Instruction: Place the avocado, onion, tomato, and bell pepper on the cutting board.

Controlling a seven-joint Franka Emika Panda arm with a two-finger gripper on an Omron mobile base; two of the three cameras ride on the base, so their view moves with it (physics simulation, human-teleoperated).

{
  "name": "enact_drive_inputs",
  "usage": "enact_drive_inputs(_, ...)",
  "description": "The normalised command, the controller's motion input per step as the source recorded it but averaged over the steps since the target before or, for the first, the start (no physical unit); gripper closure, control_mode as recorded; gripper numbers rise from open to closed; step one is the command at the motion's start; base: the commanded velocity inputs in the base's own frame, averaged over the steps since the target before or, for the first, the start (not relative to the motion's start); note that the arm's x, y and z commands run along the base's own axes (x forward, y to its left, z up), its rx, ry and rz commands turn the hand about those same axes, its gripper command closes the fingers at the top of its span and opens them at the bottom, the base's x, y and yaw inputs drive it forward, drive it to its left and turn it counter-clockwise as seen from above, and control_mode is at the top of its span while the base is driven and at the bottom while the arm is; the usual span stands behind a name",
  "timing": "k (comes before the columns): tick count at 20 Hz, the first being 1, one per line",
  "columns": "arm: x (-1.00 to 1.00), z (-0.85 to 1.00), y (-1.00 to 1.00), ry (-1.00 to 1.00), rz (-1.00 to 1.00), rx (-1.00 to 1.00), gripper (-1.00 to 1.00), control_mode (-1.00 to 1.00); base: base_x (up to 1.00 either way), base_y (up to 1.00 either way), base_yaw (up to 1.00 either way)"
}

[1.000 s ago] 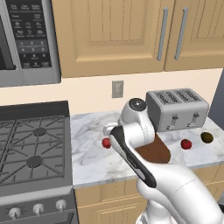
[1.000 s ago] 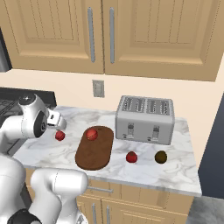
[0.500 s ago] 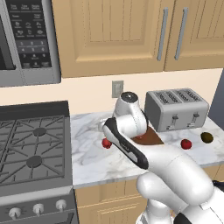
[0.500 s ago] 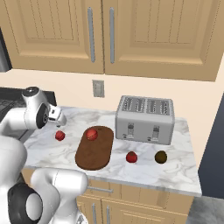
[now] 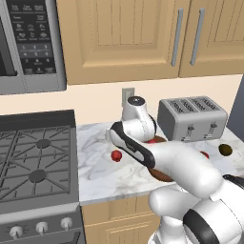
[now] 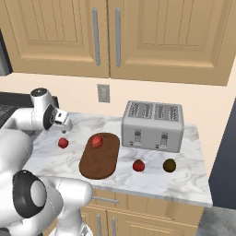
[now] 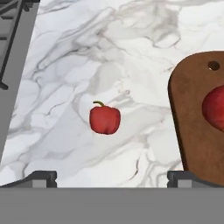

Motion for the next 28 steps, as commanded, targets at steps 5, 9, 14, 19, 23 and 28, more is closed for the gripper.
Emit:
enact_drive_inputs(5,0.21,-0.22,0.11,0.07,0.0,0.0,-1.0,-1.0,0.0,0.0,0.0)
enact_drive_inputs(9,0.25,-0.21,0.11,0.08,0.0,0.0,-1.0,-1.0,0.0,0.0,0.0)
enact_drive_inputs(14,0.23,-0.22,0.04,0.07,0.0,0.0,-1.0,-1.0,0.0,0.0,0.0)
enact_drive_inputs(19,0.21,-0.2,0.05,0.06,0.0,0.0,-1.0,-1.0,0.0,0.0,0.0)
enact_drive_inputs(23,0.16,-0.18,0.06,0.05,0.0,0.0,-1.0,-1.0,0.0,0.0,0.0)
enact_drive_inputs(28,0.14,-0.2,0.06,0.06,0.0,0.0,-1.0,-1.0,0.0,0.0,0.0)
